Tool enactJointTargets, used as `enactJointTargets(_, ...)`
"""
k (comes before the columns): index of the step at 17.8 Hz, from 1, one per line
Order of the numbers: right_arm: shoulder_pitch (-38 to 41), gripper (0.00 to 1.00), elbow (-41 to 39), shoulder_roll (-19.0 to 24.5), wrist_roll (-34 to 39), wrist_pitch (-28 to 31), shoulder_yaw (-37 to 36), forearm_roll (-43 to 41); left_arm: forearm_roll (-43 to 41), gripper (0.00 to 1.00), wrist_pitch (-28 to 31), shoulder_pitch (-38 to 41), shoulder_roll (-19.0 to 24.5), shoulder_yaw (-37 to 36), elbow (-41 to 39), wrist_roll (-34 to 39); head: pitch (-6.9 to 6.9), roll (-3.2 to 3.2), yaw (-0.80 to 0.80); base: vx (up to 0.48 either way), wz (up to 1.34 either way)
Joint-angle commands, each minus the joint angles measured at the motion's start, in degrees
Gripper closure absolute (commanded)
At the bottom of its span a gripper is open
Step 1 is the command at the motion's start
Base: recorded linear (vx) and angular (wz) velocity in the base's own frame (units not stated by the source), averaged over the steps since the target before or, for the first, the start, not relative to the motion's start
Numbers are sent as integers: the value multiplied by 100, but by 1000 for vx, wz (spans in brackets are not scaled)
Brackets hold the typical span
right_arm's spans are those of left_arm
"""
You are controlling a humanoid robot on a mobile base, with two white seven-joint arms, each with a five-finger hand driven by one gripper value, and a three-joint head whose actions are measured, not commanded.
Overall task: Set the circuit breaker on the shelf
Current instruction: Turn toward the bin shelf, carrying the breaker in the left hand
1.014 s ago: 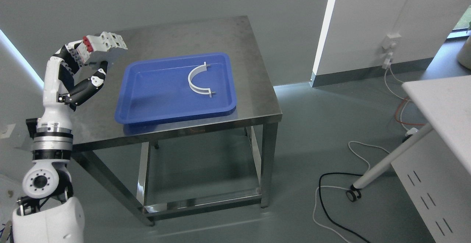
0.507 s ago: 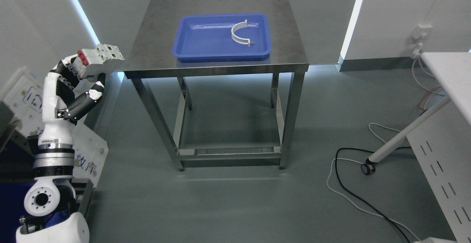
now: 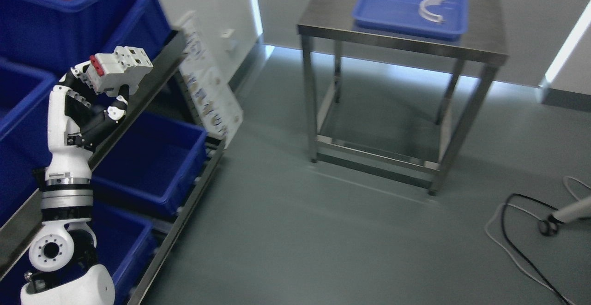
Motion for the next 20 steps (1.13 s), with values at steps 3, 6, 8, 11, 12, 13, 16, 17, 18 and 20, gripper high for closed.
enactJointTargets(3, -3, 0, 0, -100, 4, 103, 114, 1, -172, 88, 427, -738, 33, -313, -186, 11, 0, 0, 0, -323, 1289)
enactJointTargets(6, -3, 0, 0, -100, -5, 103, 114, 1, -172, 88, 560, -790, 949, -330, -54, 2, 0, 0, 0, -190, 1432)
enactJointTargets(8, -3, 0, 0, -100, -4, 103, 114, 1, -172, 88, 578, -965, 1625, -452, 173, -15, 0, 0, 0, -97, 1327)
enactJointTargets(11, -3, 0, 0, -100, -5, 103, 114, -7, -242, 89, 578, -1438, 2593, -952, 848, -488, 0, 0, 0, -31, 1117)
enactJointTargets(12, -3, 0, 0, -100, -5, 103, 114, 1, -434, 88, 578, -1658, 2770, -1181, 1199, -620, -1, 0, 0, 63, 857)
enactJointTargets(13, -3, 0, 0, -100, -5, 103, 114, 1, -802, 88, 578, -1896, 2842, -1487, 1551, -761, -1, 0, 0, 63, 857)
enactJointTargets(16, -3, 0, 0, -100, -5, 102, 114, -7, -1709, 88, 578, -2827, 2580, -2297, 2746, -1332, -1, 0, 0, 108, 637)
enactJointTargets(17, -3, 0, 0, -100, -5, 103, 114, 1, -1841, 88, 578, -3056, 2448, -2508, 3072, -1360, -1, 0, 0, 125, 566)
enactJointTargets(18, -3, 0, 0, -100, 4, 103, 114, 1, -1973, 88, 578, -3337, 2281, -2727, 3484, -1360, 0, 0, 0, 125, 566)
enactJointTargets(20, -3, 0, 0, -100, -4, 94, 114, 1, -2210, 88, 569, -3803, 1904, -3019, 4293, -1351, -1, 0, 0, 149, 426)
